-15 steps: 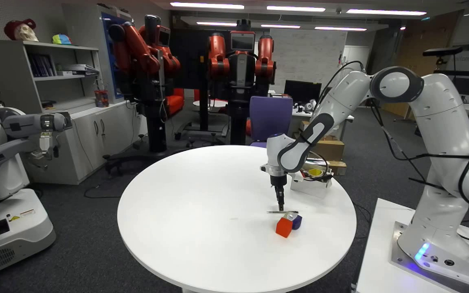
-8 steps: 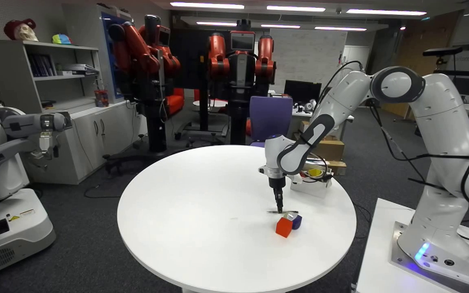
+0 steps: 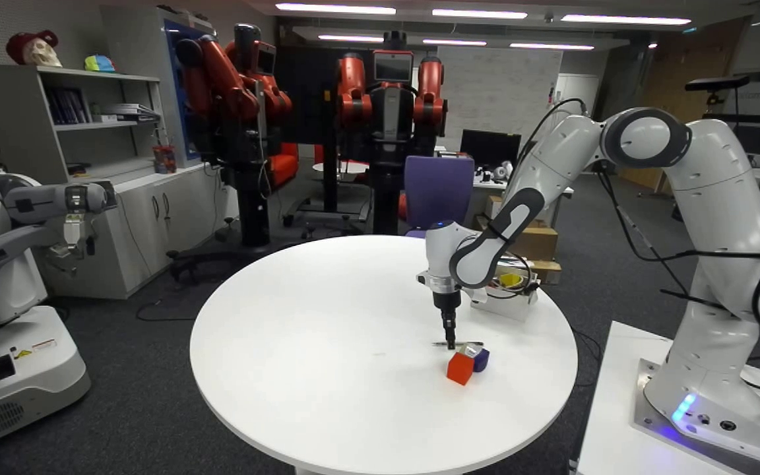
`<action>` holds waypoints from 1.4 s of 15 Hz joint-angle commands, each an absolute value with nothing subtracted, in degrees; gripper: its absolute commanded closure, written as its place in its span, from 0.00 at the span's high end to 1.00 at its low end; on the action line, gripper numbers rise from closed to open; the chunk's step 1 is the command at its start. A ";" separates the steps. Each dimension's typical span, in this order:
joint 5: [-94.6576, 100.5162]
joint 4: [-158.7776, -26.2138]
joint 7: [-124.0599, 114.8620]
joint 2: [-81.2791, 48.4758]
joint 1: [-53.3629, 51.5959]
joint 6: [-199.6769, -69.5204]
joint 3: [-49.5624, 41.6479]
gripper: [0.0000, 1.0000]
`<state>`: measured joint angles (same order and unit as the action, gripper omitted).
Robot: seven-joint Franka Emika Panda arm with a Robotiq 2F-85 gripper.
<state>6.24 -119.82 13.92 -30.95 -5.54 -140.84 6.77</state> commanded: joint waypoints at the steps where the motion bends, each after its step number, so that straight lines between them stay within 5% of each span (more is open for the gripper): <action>1: 8.15 -118.82 10.63 -31.42 -7.06 -140.65 5.54 0.98; 9: 7.60 -115.43 11.37 -35.03 -6.55 -139.86 5.26 0.95; 10: 7.56 -114.97 11.49 -35.46 -6.48 -139.76 5.27 0.90; 11: 7.45 -114.65 11.58 -35.80 -6.39 -139.57 5.33 0.70; 20: 6.71 -113.03 12.20 -34.91 -5.72 -137.88 5.80 0.02; 21: 6.56 -113.23 12.36 -34.69 -5.56 -137.88 5.92 0.00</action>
<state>6.62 -113.48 11.85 -35.27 -6.39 -139.58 5.45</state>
